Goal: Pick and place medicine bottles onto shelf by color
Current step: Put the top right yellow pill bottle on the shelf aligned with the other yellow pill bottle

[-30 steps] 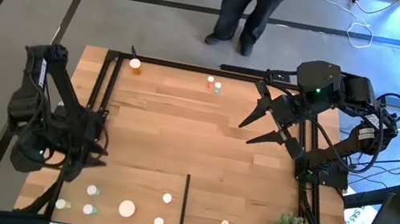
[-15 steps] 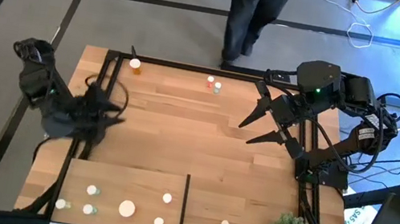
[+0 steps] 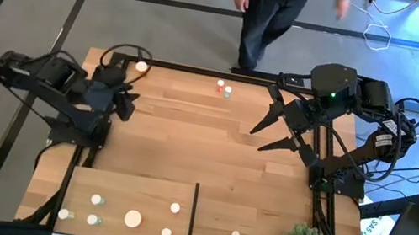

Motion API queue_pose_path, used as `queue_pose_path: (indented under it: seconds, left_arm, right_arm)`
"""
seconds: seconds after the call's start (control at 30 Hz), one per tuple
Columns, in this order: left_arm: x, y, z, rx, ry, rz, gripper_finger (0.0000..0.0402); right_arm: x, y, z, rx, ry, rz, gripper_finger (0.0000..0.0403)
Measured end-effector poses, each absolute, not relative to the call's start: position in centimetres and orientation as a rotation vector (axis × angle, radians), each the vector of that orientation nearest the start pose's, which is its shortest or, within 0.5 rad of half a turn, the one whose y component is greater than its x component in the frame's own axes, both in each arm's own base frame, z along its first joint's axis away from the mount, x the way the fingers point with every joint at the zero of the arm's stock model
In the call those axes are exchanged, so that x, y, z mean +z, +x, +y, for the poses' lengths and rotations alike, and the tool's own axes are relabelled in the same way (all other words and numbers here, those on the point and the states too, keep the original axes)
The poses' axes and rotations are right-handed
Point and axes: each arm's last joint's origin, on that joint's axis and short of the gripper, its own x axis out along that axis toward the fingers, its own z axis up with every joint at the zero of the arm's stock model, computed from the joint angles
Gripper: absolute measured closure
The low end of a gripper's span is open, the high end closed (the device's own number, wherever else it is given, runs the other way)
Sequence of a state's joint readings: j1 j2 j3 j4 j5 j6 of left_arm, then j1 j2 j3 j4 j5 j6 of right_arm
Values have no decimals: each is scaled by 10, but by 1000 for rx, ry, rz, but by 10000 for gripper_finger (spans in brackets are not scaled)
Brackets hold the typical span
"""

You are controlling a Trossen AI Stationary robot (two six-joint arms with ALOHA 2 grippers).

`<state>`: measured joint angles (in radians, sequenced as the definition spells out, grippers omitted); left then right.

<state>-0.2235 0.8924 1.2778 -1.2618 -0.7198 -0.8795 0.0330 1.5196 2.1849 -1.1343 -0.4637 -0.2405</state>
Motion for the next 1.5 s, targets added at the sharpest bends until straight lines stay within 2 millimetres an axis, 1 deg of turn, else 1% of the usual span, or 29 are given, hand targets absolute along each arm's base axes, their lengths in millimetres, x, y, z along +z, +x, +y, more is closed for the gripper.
queue_pose_path:
  seconds: [0.2, 0.27, 0.37, 0.43, 0.53, 0.6, 0.67, 0.8, 0.9, 1.13, 1.33, 1.5]
  left_arm:
    - [381, 119, 8, 883, -426, 605, 237]
    - [379, 118, 11, 894, -436, 628, 237]
    - [378, 116, 14, 887, -397, 682, 237]
    - [377, 115, 15, 869, -385, 722, 237]
    - [377, 115, 16, 852, -346, 744, 237]
    - [377, 115, 17, 843, -312, 758, 237]
    - [377, 115, 18, 840, -282, 769, 237]
    - [377, 114, 22, 861, -269, 777, 237]
    - [377, 114, 25, 878, -258, 785, 237]
    - [377, 113, 33, 895, -332, 789, 237]
    - [373, 125, 44, 861, -377, 851, 237]
    - [366, 135, 57, 920, -392, 910, 237]
  right_arm:
    - [523, 245, 21, 540, -130, 401, 206]
    - [523, 245, 21, 539, -131, 400, 206]
    - [526, 246, 21, 535, -140, 372, 206]
    - [530, 249, 18, 467, -106, 337, 206]
    - [531, 255, 6, 186, -4, 351, 206]
    - [526, 260, -5, -19, 28, 391, 206]
    - [518, 265, -18, -189, 92, 443, 206]
    - [497, 275, -46, -369, 245, 572, 206]
    - [483, 290, -65, -415, 301, 623, 206]
    - [468, 311, -97, -476, 337, 623, 206]
    - [457, 317, -118, -518, 322, 658, 206]
    - [453, 318, -123, -548, 347, 669, 206]
